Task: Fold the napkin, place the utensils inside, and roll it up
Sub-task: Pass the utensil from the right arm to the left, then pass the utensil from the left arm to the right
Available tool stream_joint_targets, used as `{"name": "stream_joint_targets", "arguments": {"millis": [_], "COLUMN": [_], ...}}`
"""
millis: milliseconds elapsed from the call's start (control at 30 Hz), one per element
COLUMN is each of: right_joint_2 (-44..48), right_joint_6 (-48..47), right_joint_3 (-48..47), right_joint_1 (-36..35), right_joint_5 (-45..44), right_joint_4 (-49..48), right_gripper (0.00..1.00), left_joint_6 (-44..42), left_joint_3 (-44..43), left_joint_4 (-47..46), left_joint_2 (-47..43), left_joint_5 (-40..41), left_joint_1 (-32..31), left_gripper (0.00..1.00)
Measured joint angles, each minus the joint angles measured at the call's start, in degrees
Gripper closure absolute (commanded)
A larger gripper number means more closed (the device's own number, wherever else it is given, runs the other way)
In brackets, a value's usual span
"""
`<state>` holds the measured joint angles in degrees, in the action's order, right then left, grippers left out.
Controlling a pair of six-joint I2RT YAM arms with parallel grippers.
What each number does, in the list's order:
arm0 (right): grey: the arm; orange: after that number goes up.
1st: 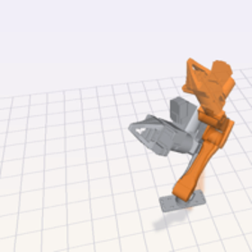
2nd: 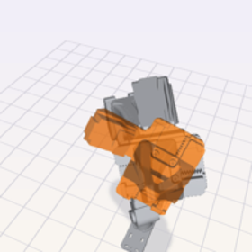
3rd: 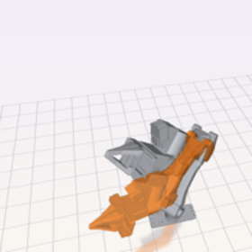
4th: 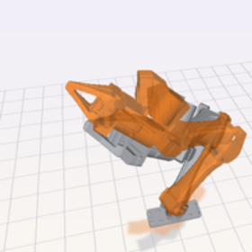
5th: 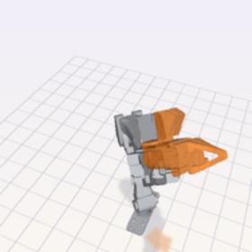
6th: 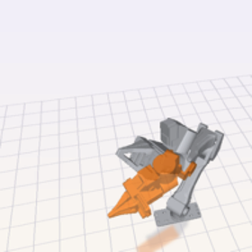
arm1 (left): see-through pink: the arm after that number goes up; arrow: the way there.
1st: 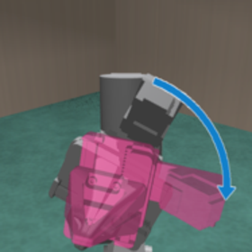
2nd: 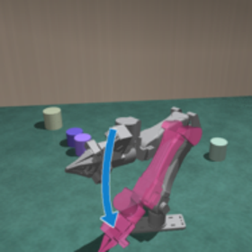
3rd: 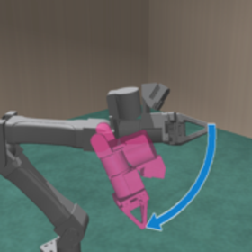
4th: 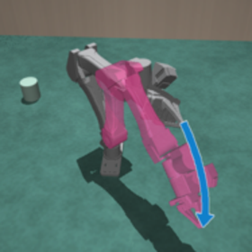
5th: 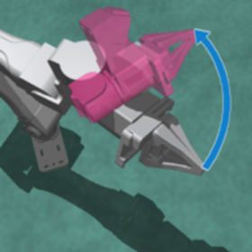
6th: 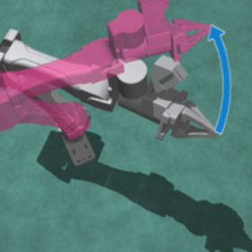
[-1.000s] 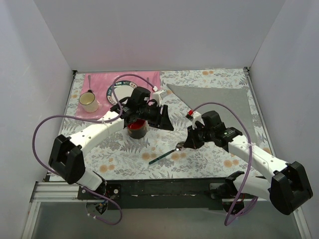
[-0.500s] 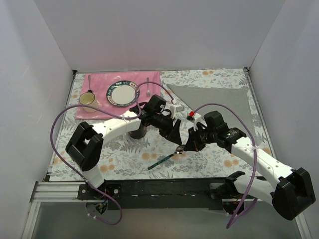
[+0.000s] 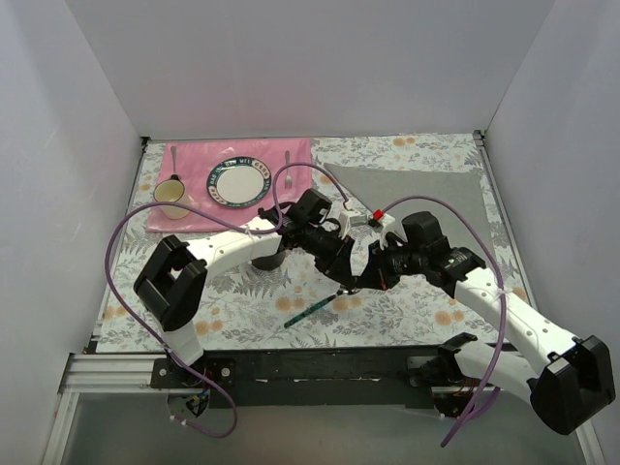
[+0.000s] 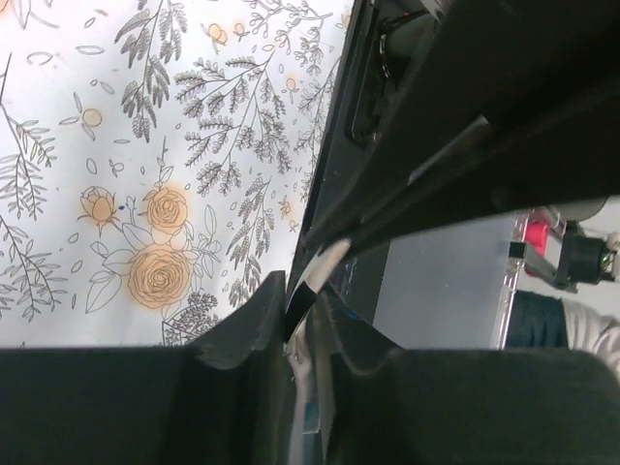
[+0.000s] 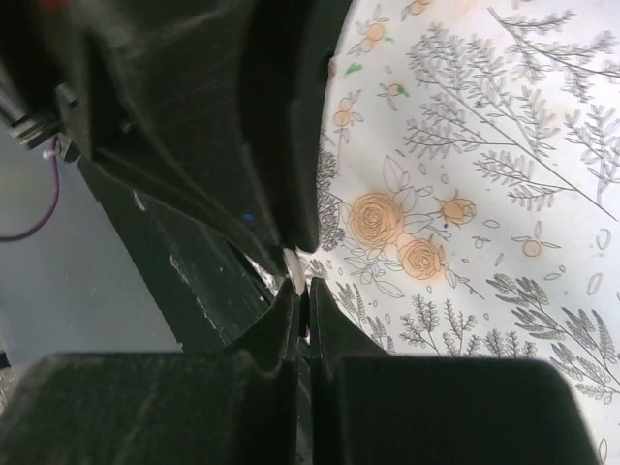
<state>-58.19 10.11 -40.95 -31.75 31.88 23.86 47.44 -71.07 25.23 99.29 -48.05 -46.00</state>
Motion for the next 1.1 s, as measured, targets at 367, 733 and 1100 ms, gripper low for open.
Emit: {"name": "stream_joint_targets", "arguments": {"millis": [367,733,1100], "right_joint_2": [0.9,0.7,-7.0], "right_joint_6": [7.3,15.9,14.1], "right_joint_3": [-6.0,-7.5,-14.0], "right_joint_1": [0.9,-10.2,-15.6], "right_joint_5": [-12.1,-20.8,-32.2], "right_joint_4": [6.3,4.4,6.0], "right_gripper": [0.2,0.31,0.52], "left_joint_6": [9.2,30.8,36.8], "left_joint_3": [-3.8,-0.9,-0.9], "left_joint_4": [0.7,-7.3,-8.6], "left_joint_2": [-0.1,-6.6,-7.0], "left_joint_5": [22.9,48.2,53.7], "left_joint_1": [-0.6,-0.1,-0.1], "left_gripper": [1.0,1.0,1.0]}}
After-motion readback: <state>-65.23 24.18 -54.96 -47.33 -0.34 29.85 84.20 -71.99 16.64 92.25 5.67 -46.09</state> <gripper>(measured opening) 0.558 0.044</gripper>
